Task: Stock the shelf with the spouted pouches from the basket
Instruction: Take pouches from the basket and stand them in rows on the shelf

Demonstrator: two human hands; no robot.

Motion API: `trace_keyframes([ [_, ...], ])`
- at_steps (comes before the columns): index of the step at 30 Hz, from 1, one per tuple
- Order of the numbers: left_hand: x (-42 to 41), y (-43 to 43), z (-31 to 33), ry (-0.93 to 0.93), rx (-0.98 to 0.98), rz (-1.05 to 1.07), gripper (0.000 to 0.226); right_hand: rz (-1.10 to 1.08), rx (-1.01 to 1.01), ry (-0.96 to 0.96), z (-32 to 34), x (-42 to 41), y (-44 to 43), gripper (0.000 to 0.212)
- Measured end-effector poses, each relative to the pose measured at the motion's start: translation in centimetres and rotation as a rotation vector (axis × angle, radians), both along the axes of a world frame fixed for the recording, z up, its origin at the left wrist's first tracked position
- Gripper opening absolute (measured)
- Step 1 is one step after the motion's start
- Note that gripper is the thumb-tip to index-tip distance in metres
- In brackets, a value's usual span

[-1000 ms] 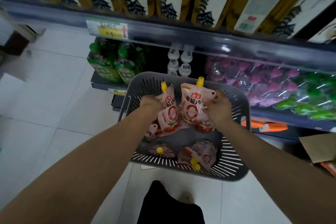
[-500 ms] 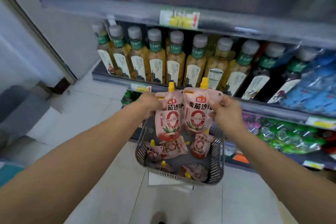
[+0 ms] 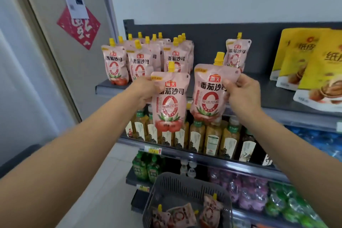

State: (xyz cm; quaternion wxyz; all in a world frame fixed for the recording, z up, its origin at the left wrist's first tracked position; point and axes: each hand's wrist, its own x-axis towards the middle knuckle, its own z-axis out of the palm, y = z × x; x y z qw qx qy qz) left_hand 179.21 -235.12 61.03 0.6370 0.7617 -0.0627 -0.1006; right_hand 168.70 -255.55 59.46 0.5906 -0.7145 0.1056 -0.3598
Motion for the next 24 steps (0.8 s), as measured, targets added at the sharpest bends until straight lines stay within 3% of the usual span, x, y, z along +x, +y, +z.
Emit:
trace_keyframes([
  [3, 1.7, -0.1, 2.5, -0.055, -0.051, 0.050, 0.016, -0.022, -0.008, -0.041, 1.9, 1.0, -0.5, 0.012],
  [7, 4.5, -0.3, 4.1, -0.079, -0.157, 0.086, 0.034, -0.077, -0.021, -0.058, 3.6, 2.8, -1.0, 0.012],
  [11, 8.1, -1.0, 4.3, -0.110, -0.202, 0.113, 0.029, -0.129, -0.041, -0.076, 4.5, 5.0, -1.7, 0.013],
  [14, 10.4, -2.1, 3.9, -0.136, -0.219, 0.070, 0.015, -0.180, -0.053, -0.072, 4.8, 6.6, -2.4, 0.012],
  [24, 15.4, -4.2, 1.1, -0.227, -0.168, -0.064, 0.019, -0.297, -0.024, -0.045, 4.2, 9.7, -4.4, 0.013],
])
